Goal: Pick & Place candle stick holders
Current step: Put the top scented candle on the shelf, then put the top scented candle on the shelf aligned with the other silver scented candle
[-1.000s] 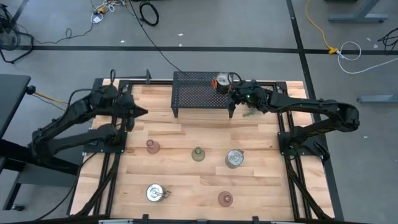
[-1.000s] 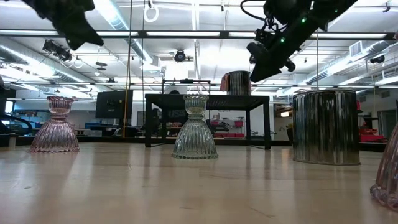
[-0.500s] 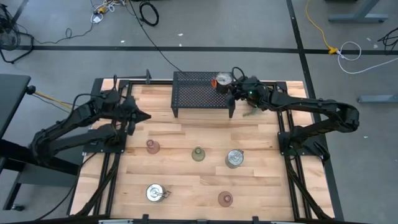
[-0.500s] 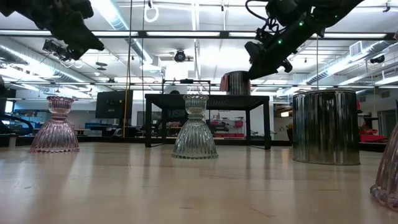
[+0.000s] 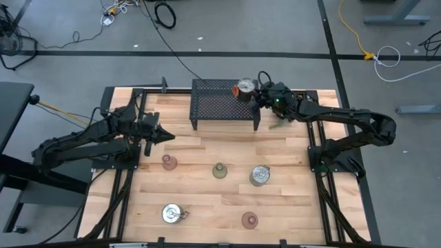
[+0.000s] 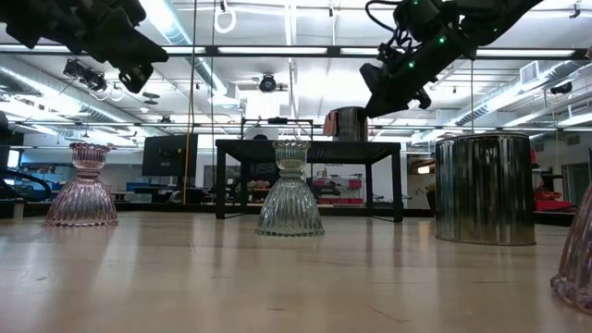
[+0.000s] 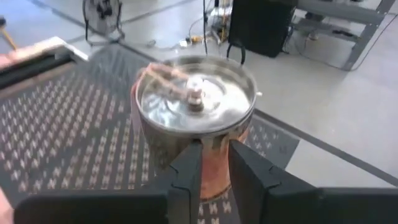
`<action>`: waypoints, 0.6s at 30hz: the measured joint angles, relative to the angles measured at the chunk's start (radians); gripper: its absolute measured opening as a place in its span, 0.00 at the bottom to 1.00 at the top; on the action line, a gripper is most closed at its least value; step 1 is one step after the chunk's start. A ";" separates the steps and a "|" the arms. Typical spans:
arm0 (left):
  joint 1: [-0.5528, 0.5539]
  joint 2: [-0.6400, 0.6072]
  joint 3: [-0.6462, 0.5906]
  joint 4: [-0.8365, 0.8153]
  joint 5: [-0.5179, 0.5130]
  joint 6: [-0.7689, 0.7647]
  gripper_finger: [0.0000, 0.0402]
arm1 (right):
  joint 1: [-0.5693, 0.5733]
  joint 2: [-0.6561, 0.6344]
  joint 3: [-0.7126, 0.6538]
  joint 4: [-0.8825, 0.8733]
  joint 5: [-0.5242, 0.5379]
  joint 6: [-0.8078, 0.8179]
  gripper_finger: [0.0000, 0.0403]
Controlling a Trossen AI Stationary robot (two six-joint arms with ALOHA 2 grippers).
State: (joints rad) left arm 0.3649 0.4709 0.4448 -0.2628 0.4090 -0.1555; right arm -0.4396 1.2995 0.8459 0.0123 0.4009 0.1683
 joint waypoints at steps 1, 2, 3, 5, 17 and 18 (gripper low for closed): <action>-0.010 0.000 -0.014 0.016 0.000 -0.013 0.04 | 0.000 0.002 0.000 0.018 0.001 0.000 0.20; -0.020 0.000 -0.027 0.026 0.000 -0.019 0.04 | 0.000 0.006 0.000 0.039 0.002 -0.001 0.20; -0.030 0.000 -0.036 0.031 0.000 -0.027 0.04 | -0.001 0.009 0.000 0.051 0.000 -0.002 0.20; -0.051 0.000 -0.053 0.044 -0.006 -0.043 0.04 | -0.004 0.010 0.000 0.063 -0.001 -0.006 0.20; -0.154 0.000 -0.093 0.171 -0.030 -0.039 0.04 | 0.030 -0.027 0.000 -0.012 -0.061 0.011 0.20; -0.161 0.000 -0.093 0.170 -0.042 -0.033 0.04 | 0.048 -0.042 0.000 -0.023 -0.074 0.017 0.20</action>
State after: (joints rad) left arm 0.2035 0.4713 0.3515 -0.0931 0.3671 -0.1884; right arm -0.3912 1.2579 0.8457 -0.0103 0.3273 0.1854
